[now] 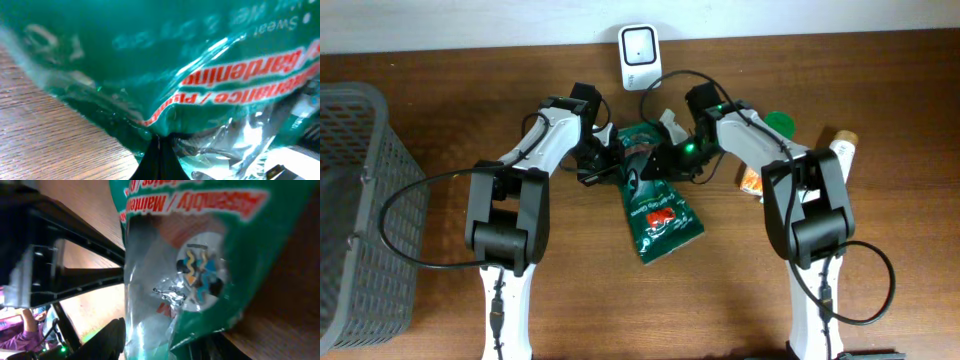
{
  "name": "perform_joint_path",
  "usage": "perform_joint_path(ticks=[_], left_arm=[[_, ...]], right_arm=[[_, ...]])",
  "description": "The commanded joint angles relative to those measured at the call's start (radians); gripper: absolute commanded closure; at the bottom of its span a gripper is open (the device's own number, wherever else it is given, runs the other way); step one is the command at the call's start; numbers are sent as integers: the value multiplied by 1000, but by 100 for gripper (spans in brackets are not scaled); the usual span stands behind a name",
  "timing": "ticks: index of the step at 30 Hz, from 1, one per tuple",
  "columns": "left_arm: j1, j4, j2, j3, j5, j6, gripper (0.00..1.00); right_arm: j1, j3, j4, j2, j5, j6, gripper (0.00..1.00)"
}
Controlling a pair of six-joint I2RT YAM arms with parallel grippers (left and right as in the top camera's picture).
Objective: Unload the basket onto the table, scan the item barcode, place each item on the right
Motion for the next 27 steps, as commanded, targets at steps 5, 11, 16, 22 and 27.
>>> perform_joint_path(ticks=[5,11,16,22,27], left_arm=[[-11,-6,85,-28,-72,-6,100],[-11,-5,85,-28,-75,-6,100],[-12,-5,85,-28,-75,-6,100],[-13,-4,85,-28,-76,-6,100],[-13,-4,85,-28,-76,-6,100]], right_arm=[[9,-3,0,-89,-95,-99,55],[38,-33,-13,-79,11,-127,55],[78,-89,26,-79,24,-127,55],[89,-97,62,-79,-15,-123,65],[86,-97,81,-79,-44,-108,96]])
